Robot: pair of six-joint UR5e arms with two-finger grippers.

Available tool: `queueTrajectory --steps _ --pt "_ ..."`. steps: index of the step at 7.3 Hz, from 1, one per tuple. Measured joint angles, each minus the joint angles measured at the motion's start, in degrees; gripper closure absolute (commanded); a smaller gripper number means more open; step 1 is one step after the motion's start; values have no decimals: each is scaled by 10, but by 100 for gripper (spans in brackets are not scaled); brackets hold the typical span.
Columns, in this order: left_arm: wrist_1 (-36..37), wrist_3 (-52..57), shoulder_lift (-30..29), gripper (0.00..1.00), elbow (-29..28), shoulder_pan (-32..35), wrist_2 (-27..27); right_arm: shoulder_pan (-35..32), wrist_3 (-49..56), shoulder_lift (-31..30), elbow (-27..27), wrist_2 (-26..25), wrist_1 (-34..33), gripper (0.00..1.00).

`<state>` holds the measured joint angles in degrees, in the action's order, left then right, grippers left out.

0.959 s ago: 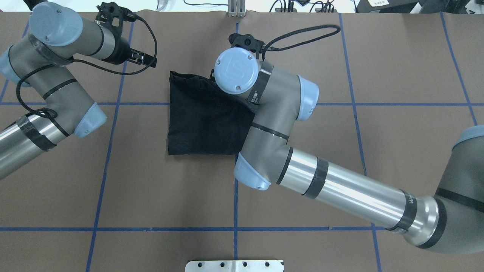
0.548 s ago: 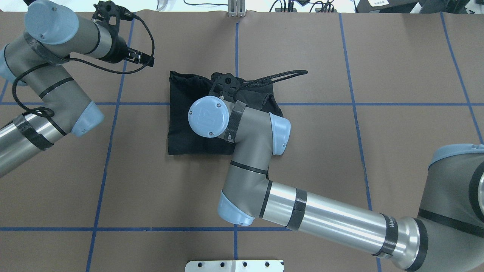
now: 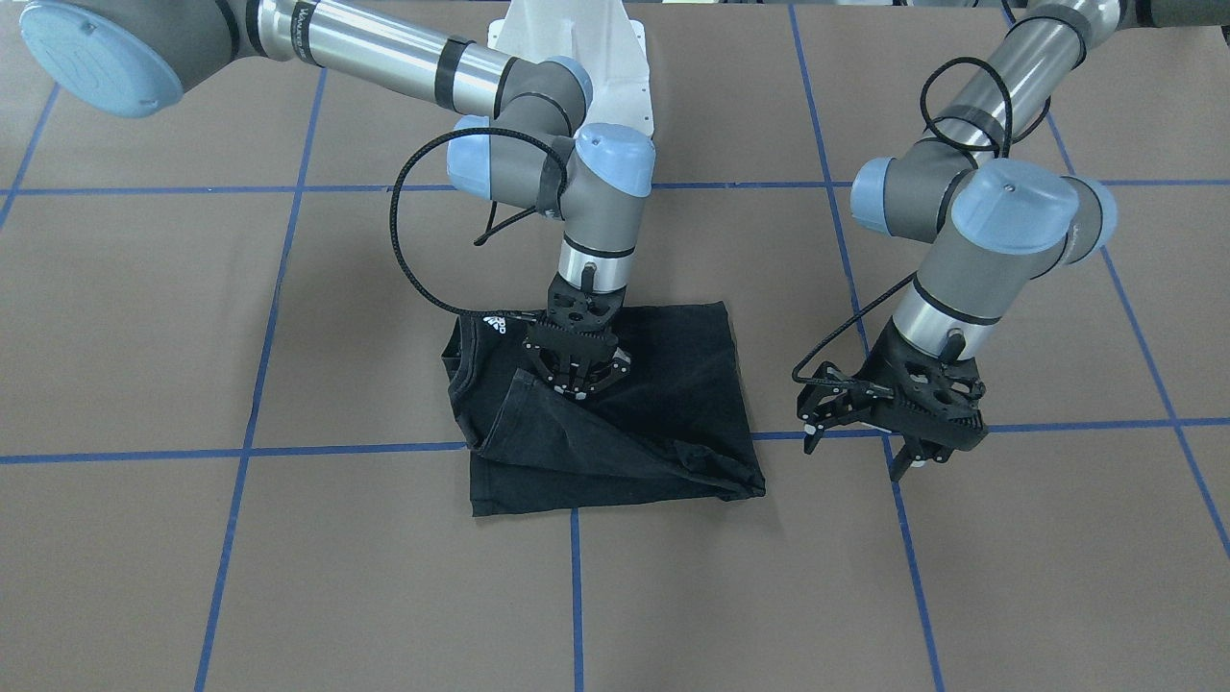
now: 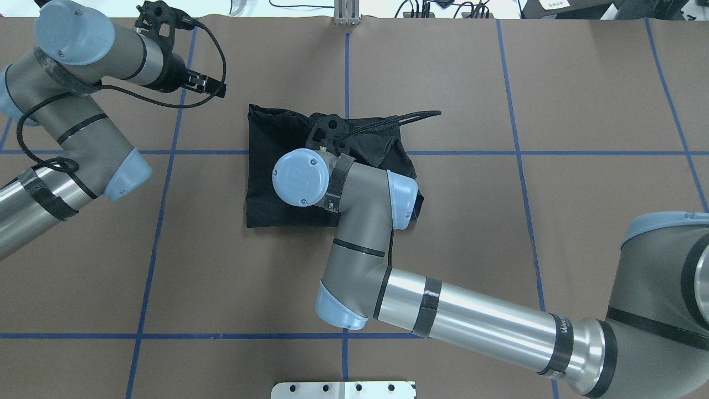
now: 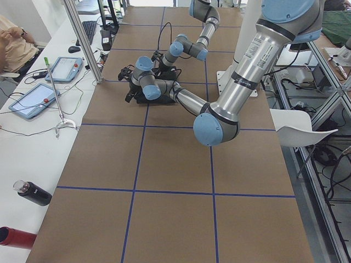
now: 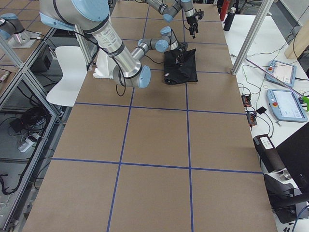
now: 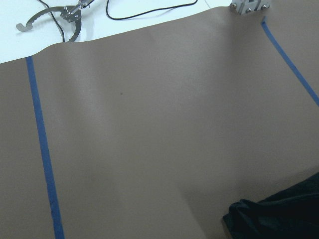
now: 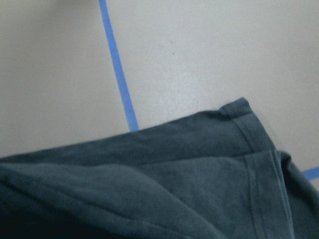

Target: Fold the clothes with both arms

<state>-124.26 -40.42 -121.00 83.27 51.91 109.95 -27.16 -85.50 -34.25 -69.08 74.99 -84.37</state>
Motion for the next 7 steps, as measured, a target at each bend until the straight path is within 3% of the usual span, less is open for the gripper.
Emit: queueTrajectory --steps 2,3,4,7 --pt "1 0 4 0 7 0 0 -39 33 2 63 -28 79 99" --pt "1 0 9 0 13 0 1 -58 51 5 85 -34 110 35" --pt "1 0 11 0 17 0 1 -73 66 9 93 -28 124 2" --pt "7 1 19 0 35 1 1 -107 109 10 70 64 127 1"
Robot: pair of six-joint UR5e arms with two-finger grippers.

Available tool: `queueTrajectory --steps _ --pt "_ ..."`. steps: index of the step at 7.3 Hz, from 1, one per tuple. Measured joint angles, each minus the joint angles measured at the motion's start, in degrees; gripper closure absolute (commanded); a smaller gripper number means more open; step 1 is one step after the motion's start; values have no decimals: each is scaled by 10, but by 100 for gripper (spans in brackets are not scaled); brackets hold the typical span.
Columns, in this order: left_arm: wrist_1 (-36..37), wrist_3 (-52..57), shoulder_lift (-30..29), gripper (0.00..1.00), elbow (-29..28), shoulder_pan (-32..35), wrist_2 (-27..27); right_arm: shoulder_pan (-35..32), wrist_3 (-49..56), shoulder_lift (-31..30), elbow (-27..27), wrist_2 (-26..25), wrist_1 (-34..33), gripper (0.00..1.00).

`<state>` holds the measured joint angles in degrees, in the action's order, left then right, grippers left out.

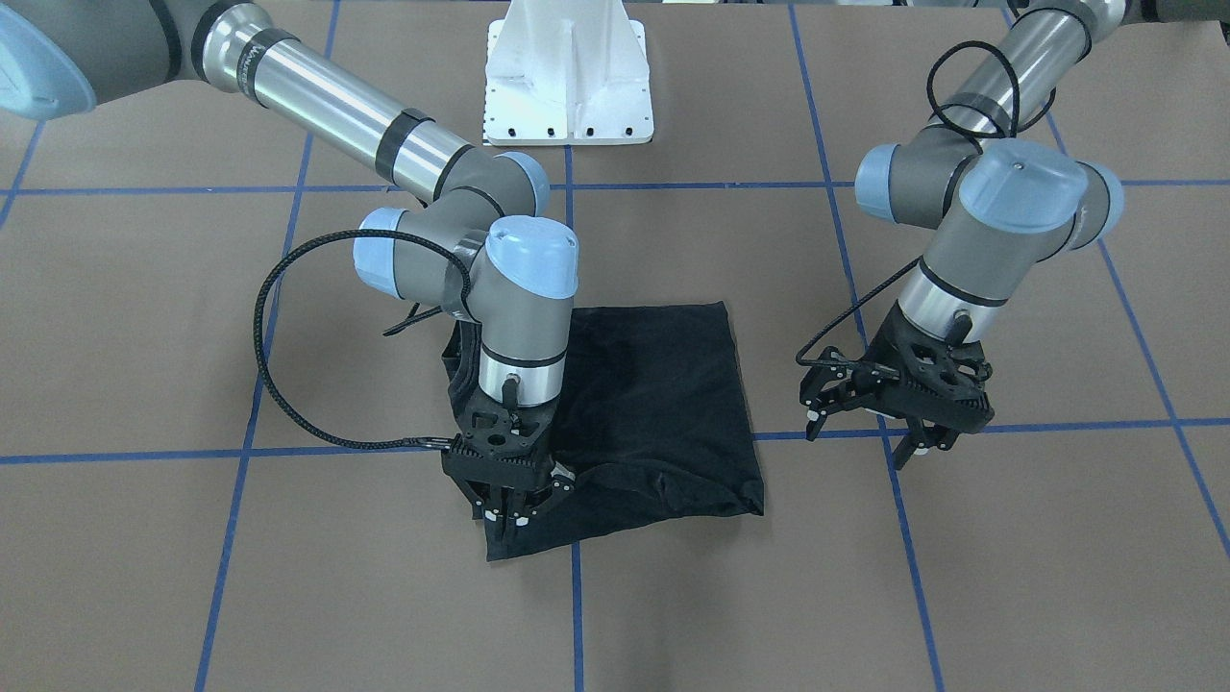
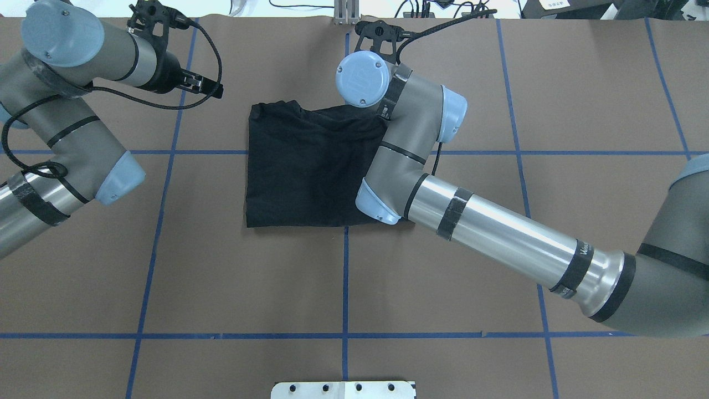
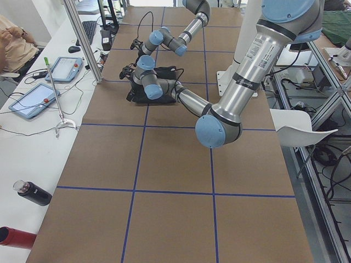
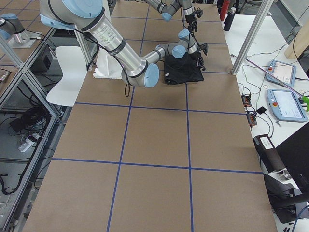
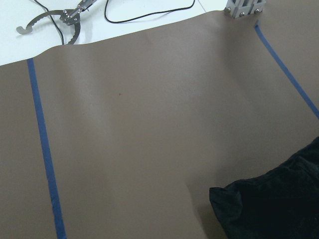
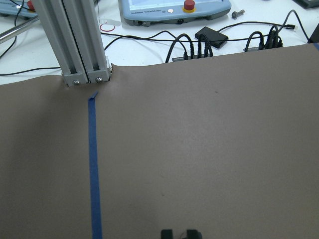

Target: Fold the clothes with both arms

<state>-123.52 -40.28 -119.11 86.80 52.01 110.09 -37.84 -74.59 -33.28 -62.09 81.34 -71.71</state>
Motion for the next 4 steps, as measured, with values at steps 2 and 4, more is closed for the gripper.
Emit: queueTrajectory --steps 2,4 --pt "25 7 35 0 47 9 5 -28 34 -40 -73 92 -39 1" --pt "82 69 84 0 115 37 14 -65 100 -149 -215 159 -88 1"
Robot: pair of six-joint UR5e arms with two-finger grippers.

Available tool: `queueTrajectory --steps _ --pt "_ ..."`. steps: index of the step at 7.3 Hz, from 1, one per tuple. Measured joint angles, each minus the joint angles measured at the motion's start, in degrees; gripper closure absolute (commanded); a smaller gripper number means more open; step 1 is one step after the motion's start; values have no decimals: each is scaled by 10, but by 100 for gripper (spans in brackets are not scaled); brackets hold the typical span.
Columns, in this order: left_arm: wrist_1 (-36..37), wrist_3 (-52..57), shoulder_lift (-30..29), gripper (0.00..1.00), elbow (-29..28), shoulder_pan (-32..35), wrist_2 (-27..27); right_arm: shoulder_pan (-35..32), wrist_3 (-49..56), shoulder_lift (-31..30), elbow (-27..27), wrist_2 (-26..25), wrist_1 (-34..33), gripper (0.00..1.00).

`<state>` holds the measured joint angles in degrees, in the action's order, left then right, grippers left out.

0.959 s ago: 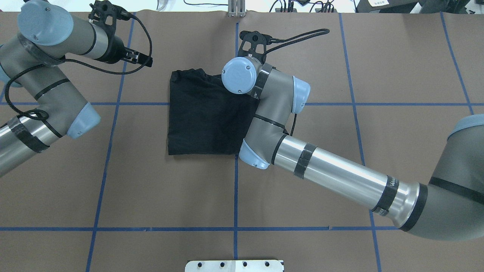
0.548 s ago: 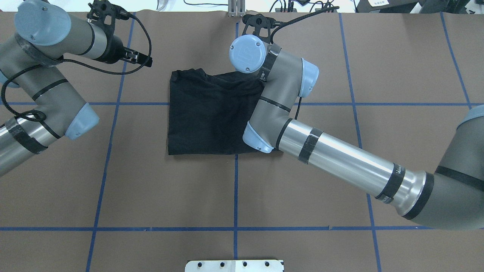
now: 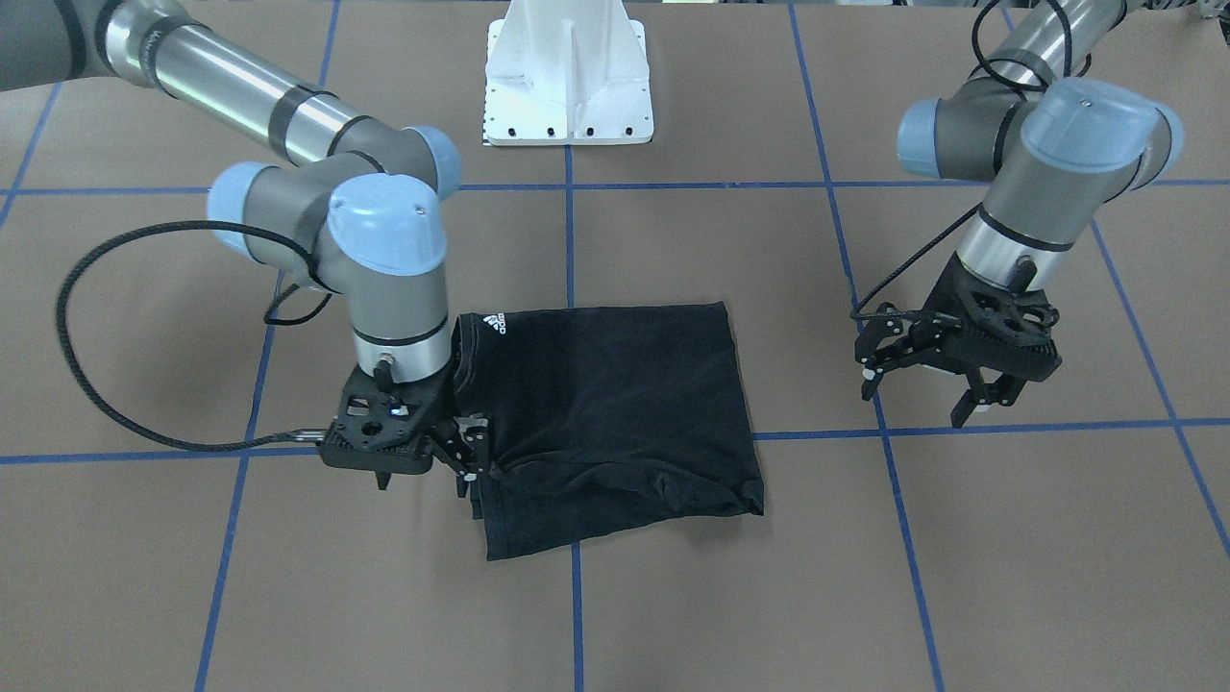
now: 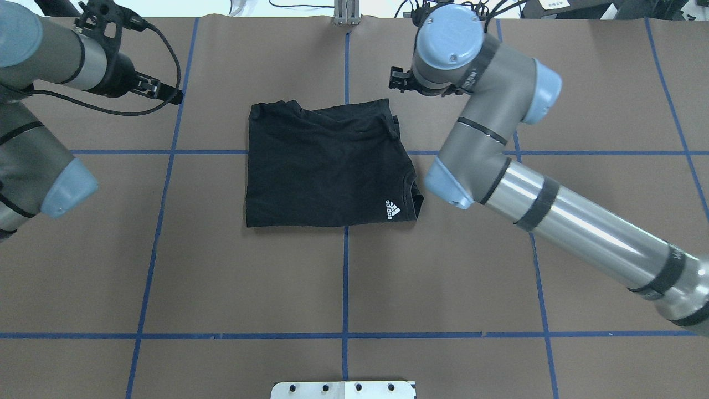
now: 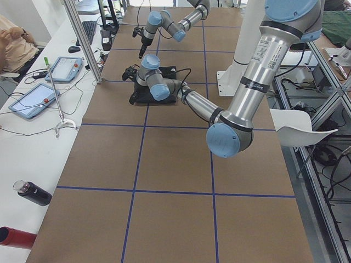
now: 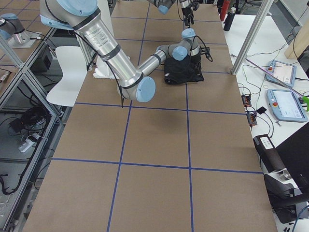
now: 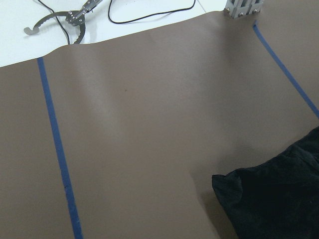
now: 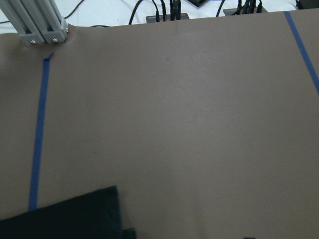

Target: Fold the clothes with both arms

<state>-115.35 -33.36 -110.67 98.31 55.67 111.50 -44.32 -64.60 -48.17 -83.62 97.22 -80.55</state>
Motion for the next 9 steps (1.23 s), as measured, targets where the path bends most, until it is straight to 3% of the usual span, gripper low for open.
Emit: queueTrajectory --steps 2,4,6,7,9 --pt "33 112 72 0 44 72 34 -42 85 -124 -135 52 -39 1" --pt "41 246 140 0 48 168 73 -105 186 -239 -215 127 -51 0" --pt "84 360 190 0 21 258 125 -195 306 -344 -245 213 -52 0" --pt "142 379 199 0 5 293 164 -244 372 -394 -245 256 -53 0" --pt "218 390 221 0 -6 332 194 -331 521 -482 -230 301 -54 0"
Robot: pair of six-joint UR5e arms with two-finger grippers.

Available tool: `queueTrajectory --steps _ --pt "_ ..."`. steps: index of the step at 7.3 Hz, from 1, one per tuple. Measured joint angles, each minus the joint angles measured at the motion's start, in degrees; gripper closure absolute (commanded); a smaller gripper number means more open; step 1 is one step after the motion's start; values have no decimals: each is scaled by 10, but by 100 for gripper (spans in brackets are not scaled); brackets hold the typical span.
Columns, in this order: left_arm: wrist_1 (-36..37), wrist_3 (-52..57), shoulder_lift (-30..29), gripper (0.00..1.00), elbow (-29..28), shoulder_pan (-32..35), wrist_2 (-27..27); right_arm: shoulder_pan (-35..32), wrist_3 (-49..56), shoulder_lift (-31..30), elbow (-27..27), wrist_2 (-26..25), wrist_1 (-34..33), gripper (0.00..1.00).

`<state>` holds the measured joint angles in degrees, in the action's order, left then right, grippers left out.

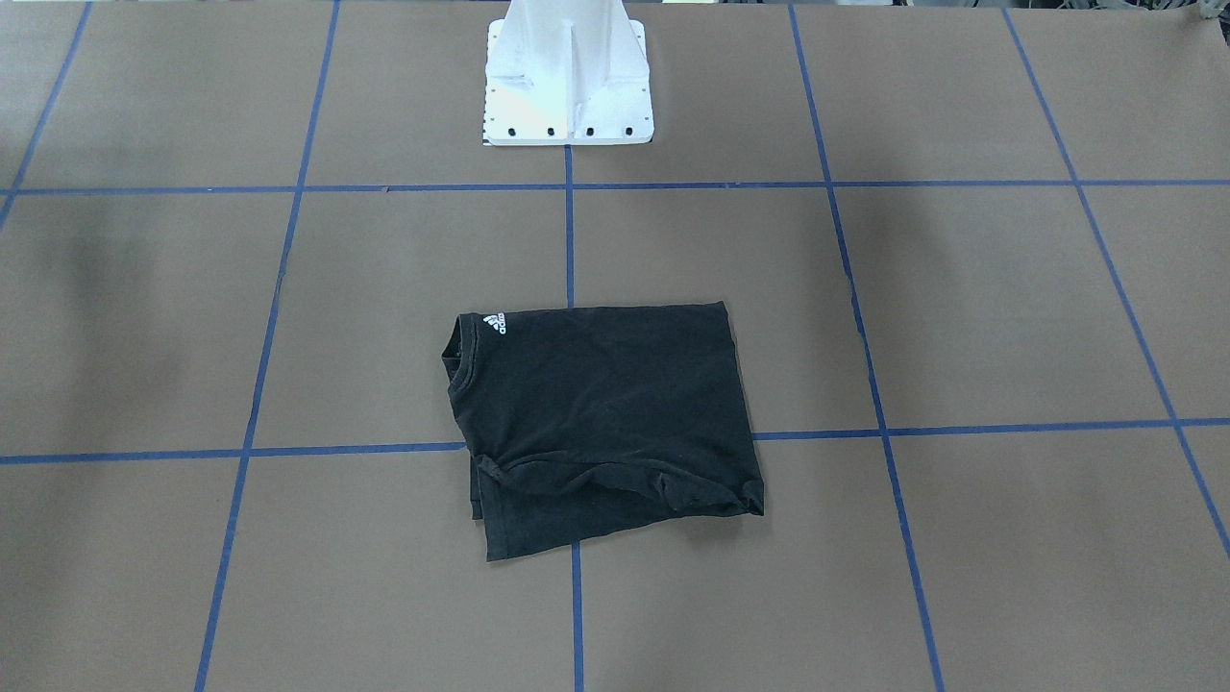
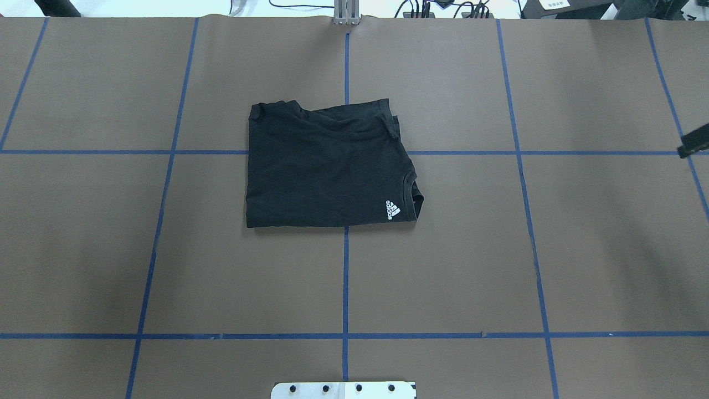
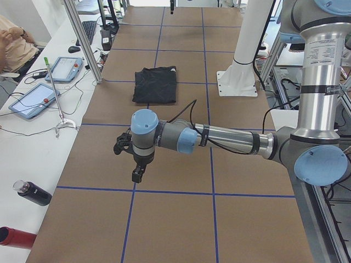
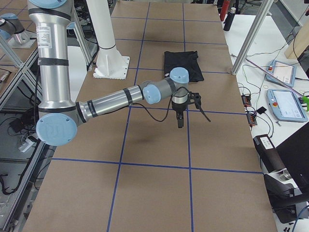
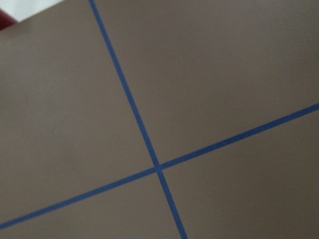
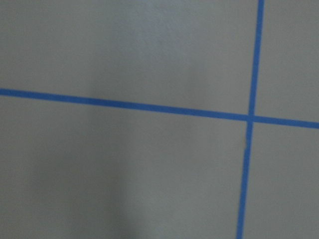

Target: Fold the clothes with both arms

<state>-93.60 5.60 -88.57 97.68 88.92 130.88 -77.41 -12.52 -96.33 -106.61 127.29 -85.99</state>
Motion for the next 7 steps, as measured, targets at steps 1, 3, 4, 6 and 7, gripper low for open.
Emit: queueTrajectory --steps 1,3,4,6,7 --pt "32 1 8 0 -6 6 4 -41 66 -30 20 19 0 0" --pt "69 1 36 0 3 10 8 -111 143 -73 63 39 -1 0" --pt "74 -1 42 0 8 10 9 -136 155 -85 77 41 -5 0" --pt "71 -5 37 0 11 9 9 -163 161 -94 83 39 -13 0" --pt "65 -5 35 0 13 9 9 -182 162 -98 79 39 -15 0"
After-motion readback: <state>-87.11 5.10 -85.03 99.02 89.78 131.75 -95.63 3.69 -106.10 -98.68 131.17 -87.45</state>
